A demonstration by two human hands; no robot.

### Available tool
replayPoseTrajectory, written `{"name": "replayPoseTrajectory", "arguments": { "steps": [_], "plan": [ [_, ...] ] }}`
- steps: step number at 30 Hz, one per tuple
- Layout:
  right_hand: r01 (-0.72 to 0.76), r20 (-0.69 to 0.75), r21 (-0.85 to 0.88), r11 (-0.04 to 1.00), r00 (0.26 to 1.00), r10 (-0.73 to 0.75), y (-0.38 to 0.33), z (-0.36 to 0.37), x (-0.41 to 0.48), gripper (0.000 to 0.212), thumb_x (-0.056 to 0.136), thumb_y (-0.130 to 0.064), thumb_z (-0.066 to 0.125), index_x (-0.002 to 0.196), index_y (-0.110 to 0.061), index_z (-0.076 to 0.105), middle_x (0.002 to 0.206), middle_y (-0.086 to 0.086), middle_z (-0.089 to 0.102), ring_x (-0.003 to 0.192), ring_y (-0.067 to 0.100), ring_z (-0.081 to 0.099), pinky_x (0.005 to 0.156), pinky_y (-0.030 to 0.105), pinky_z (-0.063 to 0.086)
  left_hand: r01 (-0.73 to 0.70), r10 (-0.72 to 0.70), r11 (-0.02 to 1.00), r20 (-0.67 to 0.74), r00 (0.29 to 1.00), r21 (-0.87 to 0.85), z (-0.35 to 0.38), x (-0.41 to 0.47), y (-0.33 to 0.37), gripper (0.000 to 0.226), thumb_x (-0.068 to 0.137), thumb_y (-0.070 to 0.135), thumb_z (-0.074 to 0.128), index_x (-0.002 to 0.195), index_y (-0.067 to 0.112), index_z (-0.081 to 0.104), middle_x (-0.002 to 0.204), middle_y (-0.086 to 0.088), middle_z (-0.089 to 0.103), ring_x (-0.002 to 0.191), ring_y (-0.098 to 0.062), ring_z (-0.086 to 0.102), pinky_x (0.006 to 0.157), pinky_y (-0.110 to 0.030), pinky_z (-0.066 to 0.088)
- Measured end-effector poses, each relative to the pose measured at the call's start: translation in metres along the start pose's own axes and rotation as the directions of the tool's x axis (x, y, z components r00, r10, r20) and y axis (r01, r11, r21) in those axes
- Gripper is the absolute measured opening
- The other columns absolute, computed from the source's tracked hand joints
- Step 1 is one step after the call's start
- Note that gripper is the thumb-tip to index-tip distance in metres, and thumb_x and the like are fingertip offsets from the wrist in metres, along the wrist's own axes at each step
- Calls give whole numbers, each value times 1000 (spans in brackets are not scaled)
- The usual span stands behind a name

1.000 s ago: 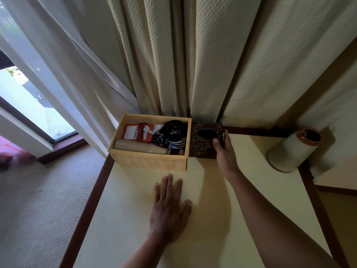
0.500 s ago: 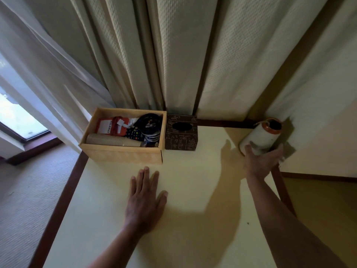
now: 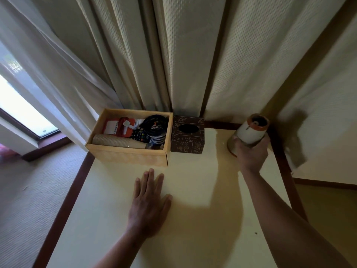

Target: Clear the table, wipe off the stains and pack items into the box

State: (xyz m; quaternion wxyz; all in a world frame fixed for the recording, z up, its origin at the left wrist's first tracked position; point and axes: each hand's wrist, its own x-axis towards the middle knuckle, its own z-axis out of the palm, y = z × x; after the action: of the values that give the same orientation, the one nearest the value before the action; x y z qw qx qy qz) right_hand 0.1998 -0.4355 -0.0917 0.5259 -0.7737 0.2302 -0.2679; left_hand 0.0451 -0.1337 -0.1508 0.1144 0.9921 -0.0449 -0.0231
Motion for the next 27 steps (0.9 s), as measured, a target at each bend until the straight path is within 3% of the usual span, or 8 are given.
{"name": "replayPoseTrajectory", "arguments": {
  "steps": [4,13,18,27],
  "plan": [
    [30,86,7,1000,996,-31,-11,29,-7,82,70,-34,91,139,-24,47,132,0,62,121,15,59,98,30,53,-6,6,1000,1,1000,9,1,1,-3,78,102,64,27,165,20,17,173,-12,-2,160,-25,-9,128,-50,1],
    [46,206,52,998,977,-56,-27,61,-18,82,71,-35,90,139,-21,47,131,0,62,116,13,60,94,24,51,-9,9,1000,-2,1000,19,3,0,-4,78,102,63,31,165,20,18,174,-11,-1,160,-25,-8,128,-49,0],
    [52,217,33,998,974,-58,-29,66,-18,80,73,-38,89,140,-21,47,132,0,62,120,16,60,100,38,55,-6,6,1000,11,1000,25,2,1,-3,78,102,64,30,165,21,18,174,-11,-1,160,-25,-9,127,-49,0],
    [34,241,9,999,970,-35,-25,69,-19,87,75,-43,85,147,-23,40,140,-1,58,126,17,57,106,40,52,0,-1,1000,30,1000,26,1,1,-4,78,102,65,27,166,23,12,173,-9,-8,159,-23,-15,128,-48,-3]
  ]
}}
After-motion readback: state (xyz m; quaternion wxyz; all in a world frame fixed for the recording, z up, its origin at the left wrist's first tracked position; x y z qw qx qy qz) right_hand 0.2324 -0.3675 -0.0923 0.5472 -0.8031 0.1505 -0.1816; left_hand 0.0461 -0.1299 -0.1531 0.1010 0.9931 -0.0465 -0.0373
